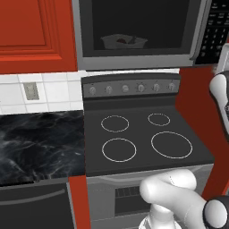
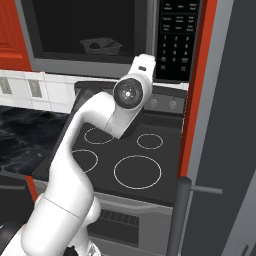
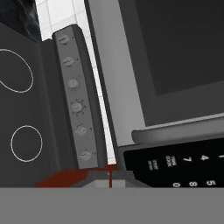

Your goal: Place the tupperware containing the fish and tomato meal in the microwave. Close the microwave door and press the start button to reheat the meal.

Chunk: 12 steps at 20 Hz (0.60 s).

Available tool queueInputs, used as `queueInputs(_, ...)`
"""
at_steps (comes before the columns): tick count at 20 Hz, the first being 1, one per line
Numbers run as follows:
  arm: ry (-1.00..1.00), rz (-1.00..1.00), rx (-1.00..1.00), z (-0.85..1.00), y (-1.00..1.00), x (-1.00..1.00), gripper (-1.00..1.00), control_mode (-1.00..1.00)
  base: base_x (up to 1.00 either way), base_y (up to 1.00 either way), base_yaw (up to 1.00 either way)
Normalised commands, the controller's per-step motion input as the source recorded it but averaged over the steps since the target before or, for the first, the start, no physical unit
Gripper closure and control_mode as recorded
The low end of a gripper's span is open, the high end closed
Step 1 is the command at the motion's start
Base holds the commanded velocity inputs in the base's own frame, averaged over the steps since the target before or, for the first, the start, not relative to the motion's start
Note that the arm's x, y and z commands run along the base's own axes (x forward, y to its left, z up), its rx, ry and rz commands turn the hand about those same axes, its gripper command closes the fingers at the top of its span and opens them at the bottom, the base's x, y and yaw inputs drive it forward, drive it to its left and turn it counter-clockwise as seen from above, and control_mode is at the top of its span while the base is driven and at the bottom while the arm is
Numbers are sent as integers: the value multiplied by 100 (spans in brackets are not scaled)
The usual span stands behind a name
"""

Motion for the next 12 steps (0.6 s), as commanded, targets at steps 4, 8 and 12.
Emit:
queueInputs(4,-1,0,0,0,-19,16,100,-100,0,0,0)
queueInputs(8,0,0,0,0,-14,24,100,-100,0,0,0)
queueInputs(12,0,0,0,2,-9,29,100,-100,0,0,0)
